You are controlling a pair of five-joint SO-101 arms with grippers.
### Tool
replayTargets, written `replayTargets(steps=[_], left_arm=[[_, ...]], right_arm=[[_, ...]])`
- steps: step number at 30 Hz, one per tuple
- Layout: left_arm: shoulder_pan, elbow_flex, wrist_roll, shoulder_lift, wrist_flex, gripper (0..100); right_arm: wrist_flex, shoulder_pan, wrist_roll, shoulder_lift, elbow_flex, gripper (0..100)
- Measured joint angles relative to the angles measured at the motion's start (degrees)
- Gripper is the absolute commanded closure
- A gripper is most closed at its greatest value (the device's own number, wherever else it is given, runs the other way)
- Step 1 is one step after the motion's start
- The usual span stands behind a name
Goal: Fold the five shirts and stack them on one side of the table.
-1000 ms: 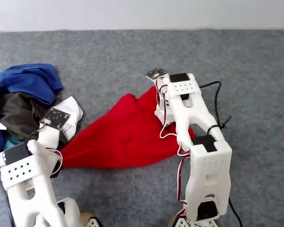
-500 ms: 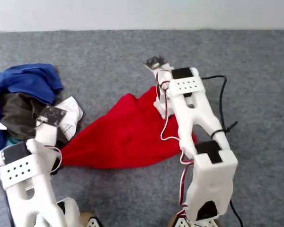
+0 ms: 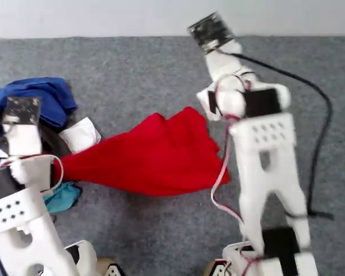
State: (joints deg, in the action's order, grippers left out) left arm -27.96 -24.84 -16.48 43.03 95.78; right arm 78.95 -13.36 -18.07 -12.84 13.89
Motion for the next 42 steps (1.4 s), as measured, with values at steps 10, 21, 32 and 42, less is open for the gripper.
replayTargets(steps=[10, 21, 32, 42], left_arm=[[3.6, 9.8, 0.7, 0.1, 3.6, 99], [4.0, -4.7, 0.7, 0.1, 1.4, 99], [3.9, -4.9, 0.7, 0.2, 1.4, 99], [4.0, -4.9, 0.7, 0.2, 1.4, 99]], right_arm=[[2.7, 1.8, 10.8, -3.9, -1.4, 96.8], [1.8, -8.8, 11.3, 22.0, -14.9, 81.6], [0.0, -12.1, 14.2, 42.7, -4.0, 90.6], [3.1, -12.4, 14.6, 47.5, 2.7, 84.2]])
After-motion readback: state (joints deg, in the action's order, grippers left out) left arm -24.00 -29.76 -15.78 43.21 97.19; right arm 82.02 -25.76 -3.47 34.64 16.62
